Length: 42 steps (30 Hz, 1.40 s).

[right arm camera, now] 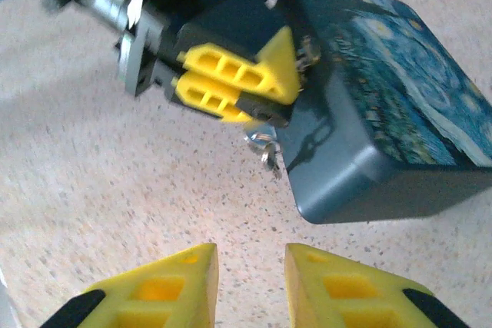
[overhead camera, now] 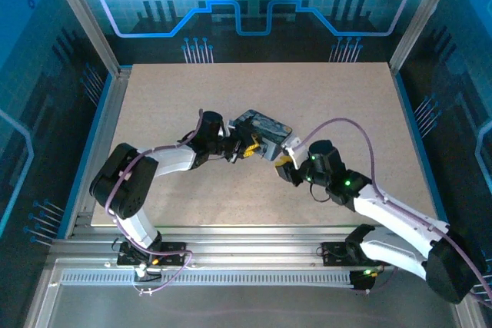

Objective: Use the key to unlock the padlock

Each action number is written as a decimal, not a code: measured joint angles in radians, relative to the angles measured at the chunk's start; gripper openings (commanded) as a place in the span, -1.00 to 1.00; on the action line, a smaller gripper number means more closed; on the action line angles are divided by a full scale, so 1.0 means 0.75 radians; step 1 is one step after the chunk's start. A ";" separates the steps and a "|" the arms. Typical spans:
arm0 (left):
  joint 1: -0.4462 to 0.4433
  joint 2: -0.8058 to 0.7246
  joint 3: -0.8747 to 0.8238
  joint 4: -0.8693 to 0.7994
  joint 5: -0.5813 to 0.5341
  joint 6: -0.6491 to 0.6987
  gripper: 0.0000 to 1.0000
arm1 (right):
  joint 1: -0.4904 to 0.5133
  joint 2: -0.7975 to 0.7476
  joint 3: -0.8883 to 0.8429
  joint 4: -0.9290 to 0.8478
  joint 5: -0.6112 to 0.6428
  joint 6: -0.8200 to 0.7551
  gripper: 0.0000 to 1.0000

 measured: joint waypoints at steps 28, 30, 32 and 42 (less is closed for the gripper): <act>-0.037 -0.037 0.070 -0.191 0.001 0.030 -1.00 | 0.129 0.374 0.081 0.286 0.180 -0.649 -0.38; -0.039 -0.044 0.070 -0.190 0.001 0.028 -1.00 | 0.129 0.384 0.082 0.293 0.185 -0.651 -0.39; -0.042 -0.046 0.070 -0.190 0.001 0.027 -1.00 | 0.129 0.396 0.082 0.316 0.191 -0.651 -0.44; -0.055 -0.046 0.070 -0.185 -0.010 0.025 -1.00 | 0.138 0.459 0.111 0.362 0.228 -0.629 -0.68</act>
